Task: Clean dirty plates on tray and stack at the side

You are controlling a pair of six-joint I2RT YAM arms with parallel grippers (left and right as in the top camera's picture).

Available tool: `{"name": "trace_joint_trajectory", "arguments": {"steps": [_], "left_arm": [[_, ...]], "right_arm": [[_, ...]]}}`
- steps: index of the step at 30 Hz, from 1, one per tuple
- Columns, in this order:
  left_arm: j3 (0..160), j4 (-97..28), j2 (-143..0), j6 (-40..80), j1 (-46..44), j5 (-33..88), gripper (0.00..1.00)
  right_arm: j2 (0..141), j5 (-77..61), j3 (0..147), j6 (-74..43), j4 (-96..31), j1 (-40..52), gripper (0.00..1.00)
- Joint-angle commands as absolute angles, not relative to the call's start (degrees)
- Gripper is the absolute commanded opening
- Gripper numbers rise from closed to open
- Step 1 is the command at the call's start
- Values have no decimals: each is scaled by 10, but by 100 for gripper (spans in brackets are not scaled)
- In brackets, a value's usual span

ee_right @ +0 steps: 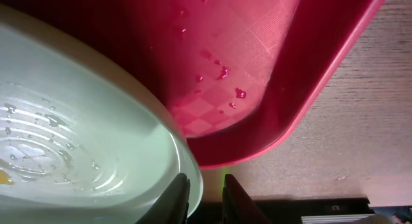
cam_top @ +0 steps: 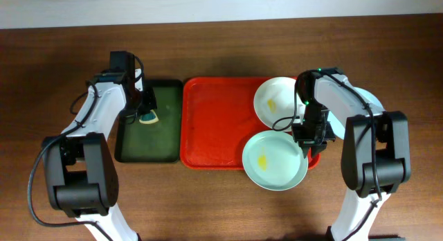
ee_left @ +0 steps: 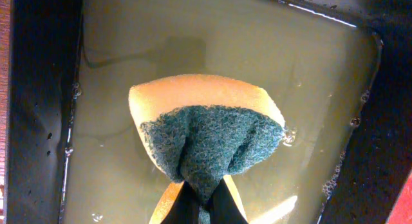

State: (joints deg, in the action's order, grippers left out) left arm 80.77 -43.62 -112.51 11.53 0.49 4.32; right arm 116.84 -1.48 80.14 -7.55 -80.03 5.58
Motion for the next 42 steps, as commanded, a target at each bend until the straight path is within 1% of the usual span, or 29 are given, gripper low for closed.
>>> {"name": "trace_joint_trajectory", "arguments": {"steps": [1, 2, 4, 5, 9, 11, 17, 21, 22, 25, 29, 31, 34, 36, 38, 40, 41, 42], "left_arm": [[803, -435, -1129, 106, 5, 48, 0], [803, -435, -1129, 106, 5, 48, 0], [803, -435, -1129, 106, 5, 48, 0], [803, -435, -1129, 106, 5, 48, 0], [803, -435, -1129, 106, 5, 48, 1], [803, -435, -1129, 106, 5, 48, 1], [803, -435, -1129, 106, 5, 48, 1], [803, -435, -1129, 106, 5, 48, 1], [803, -435, -1129, 106, 5, 48, 1], [803, -435, -1129, 106, 5, 48, 0], [803, -435, -1129, 106, 5, 48, 1], [803, -435, -1129, 106, 5, 48, 0], [803, -435, -1129, 106, 5, 48, 0], [803, -435, -1129, 106, 5, 48, 0], [803, -435, -1129, 106, 5, 48, 0], [803, -435, -1129, 106, 5, 48, 0], [803, -435, -1129, 106, 5, 48, 0], [803, -435, -1129, 106, 5, 48, 0]], "right_arm": [[1152, -8, 784, -80, -792, 57, 19], [1152, -10, 784, -80, -792, 57, 17], [1152, -24, 783, -80, -792, 57, 15], [1152, -26, 780, -80, -792, 57, 13], [1152, -45, 767, -80, -790, 57, 10], [1152, -61, 763, -80, -784, 57, 4], [1152, -164, 762, -80, -761, 72, 4], [1152, -265, 762, -83, -699, 127, 4], [1152, -274, 762, -114, -678, 142, 4], [1152, -274, 762, -223, -597, 181, 4], [1152, -263, 762, -321, -500, 203, 4], [1152, -258, 762, -322, -481, 202, 4], [1152, -250, 786, -322, -491, 202, 4], [1151, -209, 814, -323, -518, 202, 4], [1151, -135, 848, -322, -561, 202, 4], [1151, -113, 871, -301, -582, 202, 4], [1151, -116, 880, -278, -586, 203, 6], [1151, -115, 887, -271, -595, 203, 15]]}}
